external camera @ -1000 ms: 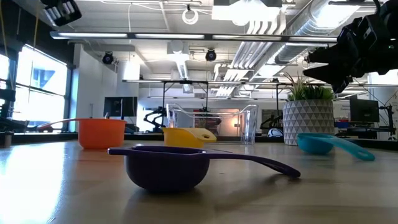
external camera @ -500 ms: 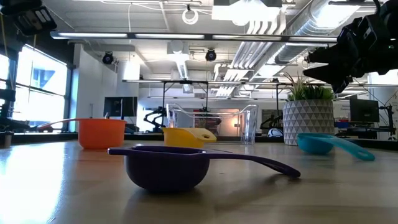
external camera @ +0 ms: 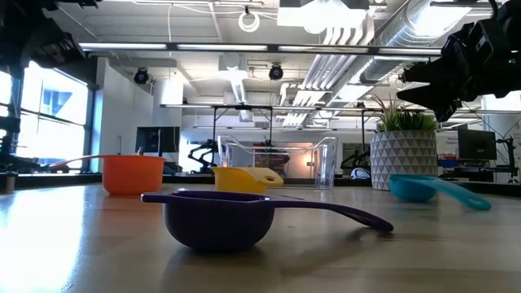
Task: Nest measuring cups in basket
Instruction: Stack the red measuring cup on the top of the orange measuring cup
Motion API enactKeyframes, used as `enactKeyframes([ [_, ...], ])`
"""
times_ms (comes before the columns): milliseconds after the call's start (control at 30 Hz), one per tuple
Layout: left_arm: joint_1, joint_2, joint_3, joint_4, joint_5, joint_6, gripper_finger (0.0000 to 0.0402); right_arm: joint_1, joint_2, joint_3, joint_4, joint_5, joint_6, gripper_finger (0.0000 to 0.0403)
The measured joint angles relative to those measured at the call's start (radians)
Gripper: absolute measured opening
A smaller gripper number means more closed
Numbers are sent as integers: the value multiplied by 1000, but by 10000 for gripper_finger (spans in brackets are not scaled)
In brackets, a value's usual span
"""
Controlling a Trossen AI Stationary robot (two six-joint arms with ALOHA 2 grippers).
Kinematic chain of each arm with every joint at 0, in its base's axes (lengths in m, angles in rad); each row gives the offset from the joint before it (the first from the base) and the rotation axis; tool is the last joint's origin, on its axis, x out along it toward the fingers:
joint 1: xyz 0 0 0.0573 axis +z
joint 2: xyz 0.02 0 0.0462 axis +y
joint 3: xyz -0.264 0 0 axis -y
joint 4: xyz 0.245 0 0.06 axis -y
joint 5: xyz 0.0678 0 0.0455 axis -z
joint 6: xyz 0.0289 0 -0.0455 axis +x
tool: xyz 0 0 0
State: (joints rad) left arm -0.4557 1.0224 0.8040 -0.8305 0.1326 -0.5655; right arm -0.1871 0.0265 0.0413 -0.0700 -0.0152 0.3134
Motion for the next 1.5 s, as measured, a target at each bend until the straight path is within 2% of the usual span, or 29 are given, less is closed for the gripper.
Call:
enactKeyframes([
  [133, 0, 76, 0, 92, -4, 1, 122, 0, 0, 0, 0, 0, 0, 222],
  [300, 0, 158, 0, 128, -4, -6, 122, 0, 0, 0, 0, 0, 0, 222],
  [800, -65, 316, -1, 135, -6, -7, 122, 0, 0, 0, 0, 0, 0, 222],
  [967, -72, 363, -1, 127, -47, -9, 122, 0, 0, 0, 0, 0, 0, 222],
  [1500, -72, 451, -1, 129, -48, -3, 122, 0, 0, 0, 0, 0, 0, 222],
])
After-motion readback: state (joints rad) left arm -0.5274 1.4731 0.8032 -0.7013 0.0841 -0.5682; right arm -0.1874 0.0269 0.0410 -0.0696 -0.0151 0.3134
